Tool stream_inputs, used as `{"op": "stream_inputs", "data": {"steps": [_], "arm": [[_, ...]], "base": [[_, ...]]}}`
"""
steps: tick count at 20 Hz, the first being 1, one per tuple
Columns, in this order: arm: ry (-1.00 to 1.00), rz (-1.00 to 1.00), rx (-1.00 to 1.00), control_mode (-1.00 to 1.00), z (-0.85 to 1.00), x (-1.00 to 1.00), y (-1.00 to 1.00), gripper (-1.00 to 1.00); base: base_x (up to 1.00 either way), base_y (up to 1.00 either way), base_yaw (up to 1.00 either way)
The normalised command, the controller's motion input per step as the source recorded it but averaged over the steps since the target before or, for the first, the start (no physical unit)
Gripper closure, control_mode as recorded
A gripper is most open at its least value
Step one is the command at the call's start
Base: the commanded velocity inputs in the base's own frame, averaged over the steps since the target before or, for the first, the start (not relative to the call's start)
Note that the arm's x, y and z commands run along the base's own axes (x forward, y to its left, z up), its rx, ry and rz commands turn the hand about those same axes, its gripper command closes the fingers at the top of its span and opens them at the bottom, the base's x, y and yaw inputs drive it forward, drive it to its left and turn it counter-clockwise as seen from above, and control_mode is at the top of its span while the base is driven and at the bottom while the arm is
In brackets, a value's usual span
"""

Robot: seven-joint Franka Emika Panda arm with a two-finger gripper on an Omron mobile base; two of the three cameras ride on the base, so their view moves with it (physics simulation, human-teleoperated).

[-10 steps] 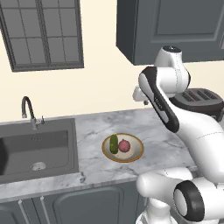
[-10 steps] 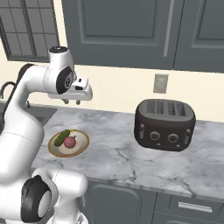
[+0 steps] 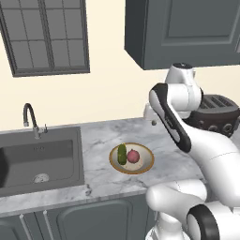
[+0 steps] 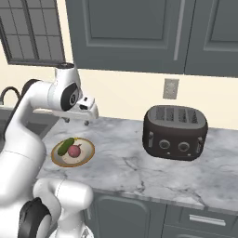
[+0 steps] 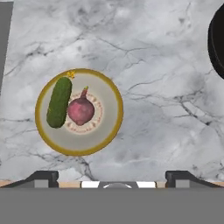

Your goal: Dump the onion and cucumber from the bowl so the bowl can be washed. Place the bowl in the sink after clearing the leftovers.

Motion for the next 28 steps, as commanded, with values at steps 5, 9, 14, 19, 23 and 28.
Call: {"op": "stream_inputs", "data": {"steps": [5,9,14,19,23,28], "arm": [[0.17,-0.14,0.10,-1.00,-0.82,-0.03,-0.13,-1.00],[0.11,-0.11,0.13,-1.00,-0.66,0.00,-0.05,-1.00],[0.09,-0.09,0.10,-1.00,-0.60,0.00,0.00,-1.00],[0.10,-0.08,0.07,-1.00,-0.61,0.05,0.00,-1.00],[0.06,-0.04,0.02,-1.00,-0.35,0.05,0.00,-1.00],[0.00,0.00,0.00,-1.00,-0.24,0.13,0.00,-1.00]], "base": [[0.00,0.00,0.00],[0.00,0.00,0.00],[0.00,0.00,0.00],[0.00,0.00,0.00],[0.00,0.00,0.00],[0.00,0.00,0.00]]}}
